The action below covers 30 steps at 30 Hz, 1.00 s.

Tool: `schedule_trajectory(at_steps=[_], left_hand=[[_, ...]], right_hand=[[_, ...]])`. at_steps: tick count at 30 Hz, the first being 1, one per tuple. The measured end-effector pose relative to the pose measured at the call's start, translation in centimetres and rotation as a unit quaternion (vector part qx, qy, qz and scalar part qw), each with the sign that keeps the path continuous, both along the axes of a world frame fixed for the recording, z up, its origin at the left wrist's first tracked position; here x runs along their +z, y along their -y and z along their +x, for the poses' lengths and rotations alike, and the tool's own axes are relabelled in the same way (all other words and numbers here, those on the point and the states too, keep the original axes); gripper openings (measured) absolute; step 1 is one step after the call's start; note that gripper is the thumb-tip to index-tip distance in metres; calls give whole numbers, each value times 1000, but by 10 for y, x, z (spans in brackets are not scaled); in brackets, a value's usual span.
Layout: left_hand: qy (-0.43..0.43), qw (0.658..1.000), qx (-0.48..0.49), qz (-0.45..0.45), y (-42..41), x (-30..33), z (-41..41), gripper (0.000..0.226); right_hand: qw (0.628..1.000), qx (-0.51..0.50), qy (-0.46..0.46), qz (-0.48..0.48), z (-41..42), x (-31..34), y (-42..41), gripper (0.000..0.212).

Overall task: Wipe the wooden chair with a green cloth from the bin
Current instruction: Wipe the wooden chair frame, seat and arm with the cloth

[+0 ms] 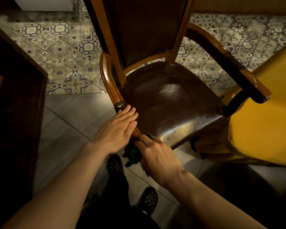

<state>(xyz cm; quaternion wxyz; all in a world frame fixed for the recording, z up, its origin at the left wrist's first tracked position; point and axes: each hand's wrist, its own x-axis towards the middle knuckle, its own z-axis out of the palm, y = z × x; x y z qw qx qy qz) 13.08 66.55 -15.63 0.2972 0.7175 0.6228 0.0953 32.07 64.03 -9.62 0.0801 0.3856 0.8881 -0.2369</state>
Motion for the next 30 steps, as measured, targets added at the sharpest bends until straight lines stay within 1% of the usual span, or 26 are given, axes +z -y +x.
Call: schedule_trajectory(at_steps=[5, 9, 12, 16, 19, 22, 25, 26, 28, 30], left_hand=[[-2, 1000, 7, -4, 0, -1, 5, 71], [-7, 1000, 12, -3, 0, 1, 7, 67], [-14, 1000, 5, -3, 0, 1, 8, 59], [-19, 1000, 10, 2, 1, 0, 9, 56], [-28, 999, 7, 15, 3, -2, 9, 55], [-39, 999, 5, 26, 5, -4, 9, 58], [-54, 998, -4, 28, 7, -6, 12, 65], [-63, 998, -5, 29, 8, -7, 13, 66], [-87, 996, -3, 35, 11, -9, 18, 68], [-102, 994, 4, 46, 15, -14, 23, 71]], right_hand=[[999, 12, 16, -27, 22, 2, 16, 45], [999, 20, 14, -46, 33, 4, 26, 44], [998, 19, 17, -59, 40, 5, 32, 46], [996, 29, 25, -81, 47, 9, 35, 43], [993, 22, 19, -114, 56, 13, 33, 35], [982, -28, -16, -185, 72, 22, 26, 31], [965, -118, -63, -226, 92, 36, 6, 37], [957, -151, -82, -233, 97, 40, -5, 36], [943, -207, -133, -226, 102, 50, -31, 30], [941, -236, -170, -172, 96, 58, -61, 26]])
